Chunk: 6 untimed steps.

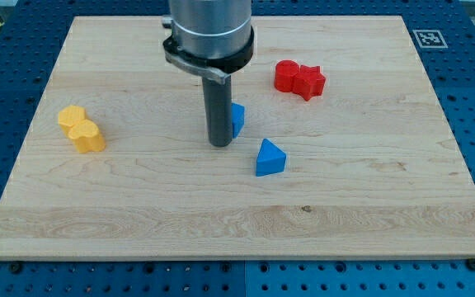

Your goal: Separate the yellow heart from the yellow hexagon

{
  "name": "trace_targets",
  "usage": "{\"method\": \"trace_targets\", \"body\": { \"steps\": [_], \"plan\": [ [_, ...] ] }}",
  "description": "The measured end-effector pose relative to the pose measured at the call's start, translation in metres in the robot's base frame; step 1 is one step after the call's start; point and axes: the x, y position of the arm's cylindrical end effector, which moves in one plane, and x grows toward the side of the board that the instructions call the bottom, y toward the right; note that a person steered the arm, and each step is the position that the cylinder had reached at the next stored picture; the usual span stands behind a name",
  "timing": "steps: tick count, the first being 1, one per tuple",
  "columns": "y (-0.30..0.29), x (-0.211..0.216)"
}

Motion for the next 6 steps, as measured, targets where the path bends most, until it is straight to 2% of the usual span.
{"method": "trace_targets", "body": {
  "steps": [1,2,3,4,6],
  "plan": [
    [0.02,-0.016],
    [0.014,-0.003],
    [-0.013,0.042],
    [-0.046,0.071],
    [-0.183,0.064]
  ]
}}
